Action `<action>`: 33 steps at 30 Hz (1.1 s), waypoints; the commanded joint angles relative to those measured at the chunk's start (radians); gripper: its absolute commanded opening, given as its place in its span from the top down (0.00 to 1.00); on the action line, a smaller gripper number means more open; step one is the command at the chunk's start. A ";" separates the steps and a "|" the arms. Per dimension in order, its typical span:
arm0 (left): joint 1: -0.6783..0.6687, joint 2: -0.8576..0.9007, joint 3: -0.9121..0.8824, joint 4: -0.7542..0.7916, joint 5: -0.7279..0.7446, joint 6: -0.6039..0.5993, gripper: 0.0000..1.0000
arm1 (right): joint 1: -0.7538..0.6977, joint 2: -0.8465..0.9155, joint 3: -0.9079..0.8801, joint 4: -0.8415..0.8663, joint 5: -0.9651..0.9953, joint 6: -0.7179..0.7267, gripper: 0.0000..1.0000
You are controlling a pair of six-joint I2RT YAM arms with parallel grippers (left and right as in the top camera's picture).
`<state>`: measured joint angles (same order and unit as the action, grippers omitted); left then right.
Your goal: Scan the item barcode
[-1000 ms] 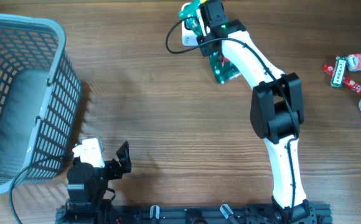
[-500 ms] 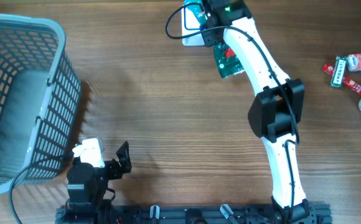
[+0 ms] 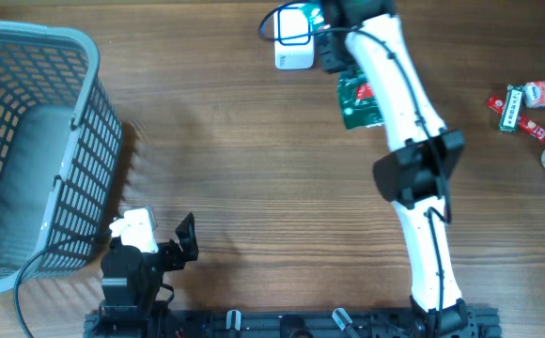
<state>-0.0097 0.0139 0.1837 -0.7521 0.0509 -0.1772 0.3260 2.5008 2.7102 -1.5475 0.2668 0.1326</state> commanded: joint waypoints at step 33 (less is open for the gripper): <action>0.005 -0.007 -0.002 0.003 0.005 0.013 0.00 | -0.476 -1.061 -0.371 0.307 -0.630 -0.024 0.00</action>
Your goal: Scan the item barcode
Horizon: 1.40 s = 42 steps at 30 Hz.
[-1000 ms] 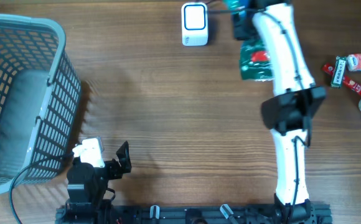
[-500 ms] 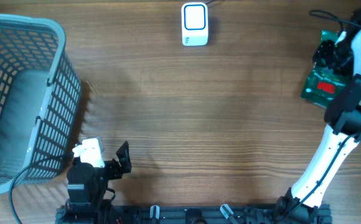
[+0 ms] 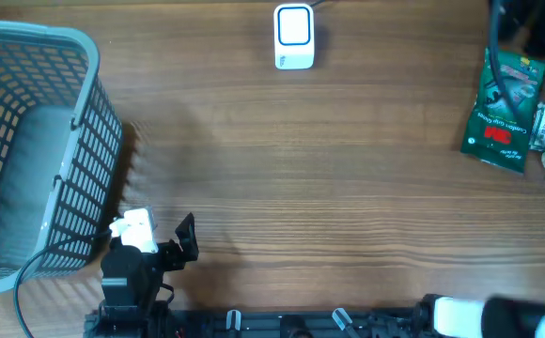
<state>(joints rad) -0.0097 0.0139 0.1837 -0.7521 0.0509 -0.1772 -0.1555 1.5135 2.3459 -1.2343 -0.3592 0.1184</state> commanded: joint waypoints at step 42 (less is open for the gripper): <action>0.005 -0.007 -0.002 0.003 0.005 0.013 0.00 | 0.092 -1.510 -2.151 1.347 0.141 0.022 0.00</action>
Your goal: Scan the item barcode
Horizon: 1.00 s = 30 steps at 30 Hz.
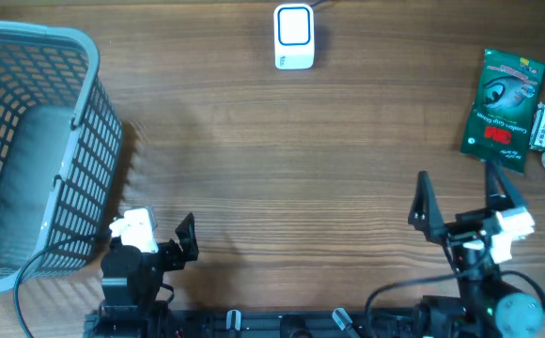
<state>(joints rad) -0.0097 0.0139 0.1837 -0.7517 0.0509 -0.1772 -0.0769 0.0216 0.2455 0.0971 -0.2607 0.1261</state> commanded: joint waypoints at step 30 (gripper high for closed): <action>0.005 -0.007 -0.002 0.007 0.001 0.013 0.00 | 0.034 -0.014 -0.240 -0.087 0.116 0.011 0.00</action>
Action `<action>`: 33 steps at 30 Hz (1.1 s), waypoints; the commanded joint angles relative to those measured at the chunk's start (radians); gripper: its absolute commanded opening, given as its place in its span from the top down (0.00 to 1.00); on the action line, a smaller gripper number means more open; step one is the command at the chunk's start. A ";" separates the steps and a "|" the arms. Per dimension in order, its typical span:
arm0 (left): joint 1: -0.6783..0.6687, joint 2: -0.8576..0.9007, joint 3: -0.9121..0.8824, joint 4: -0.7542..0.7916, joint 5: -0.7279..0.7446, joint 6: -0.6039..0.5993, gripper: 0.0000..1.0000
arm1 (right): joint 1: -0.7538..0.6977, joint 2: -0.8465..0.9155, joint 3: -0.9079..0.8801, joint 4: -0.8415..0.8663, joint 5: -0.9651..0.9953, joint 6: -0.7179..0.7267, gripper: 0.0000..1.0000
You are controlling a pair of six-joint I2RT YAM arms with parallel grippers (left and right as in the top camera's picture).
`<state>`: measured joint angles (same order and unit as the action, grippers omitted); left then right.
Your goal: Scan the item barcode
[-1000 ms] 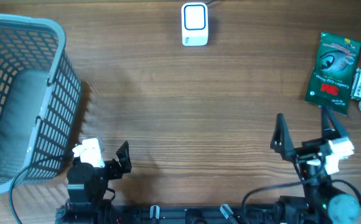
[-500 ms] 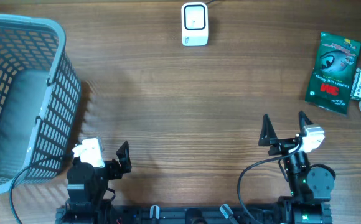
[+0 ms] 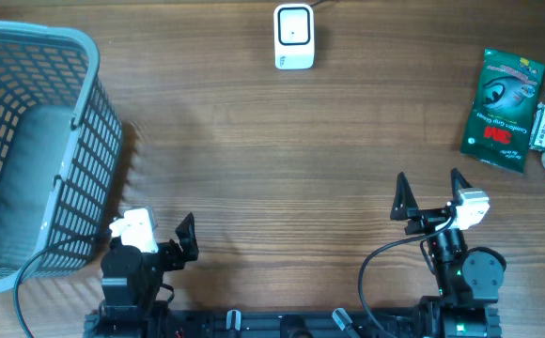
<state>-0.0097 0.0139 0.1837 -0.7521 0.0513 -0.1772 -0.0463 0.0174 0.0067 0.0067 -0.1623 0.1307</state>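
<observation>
The white barcode scanner [image 3: 292, 36] stands at the far middle of the table. A green packet [image 3: 501, 110] lies flat at the far right, with no gripper touching it. My right gripper [image 3: 428, 181] is drawn back near the front edge, open and empty, well short of the packet. My left gripper [image 3: 187, 237] rests at the front left beside the basket, with nothing visibly in it. Its fingers are seen edge-on, so their state is unclear.
A large grey mesh basket [image 3: 92, 113] fills the left side. At the right edge, next to the packet, are small red-and-white packs, a green round item and a teal object.
My right gripper has shifted a little to the left near the front edge and is still open. The green packet, the scanner and the left arm have not moved.
First my right arm reached far across the table, holding the green packet beside the scanner. Then the packet was at the far right among the other items. After that it lay free there, with the right gripper back at the front edge and open, as now.
</observation>
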 commanded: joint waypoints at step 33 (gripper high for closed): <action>-0.043 -0.010 -0.178 0.676 0.012 0.269 0.00 | 0.003 -0.010 -0.002 0.003 0.017 0.007 0.00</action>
<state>-0.0479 0.0128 0.0147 -0.0738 0.0757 0.0784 -0.0463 0.0174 0.0063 0.0067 -0.1555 0.1307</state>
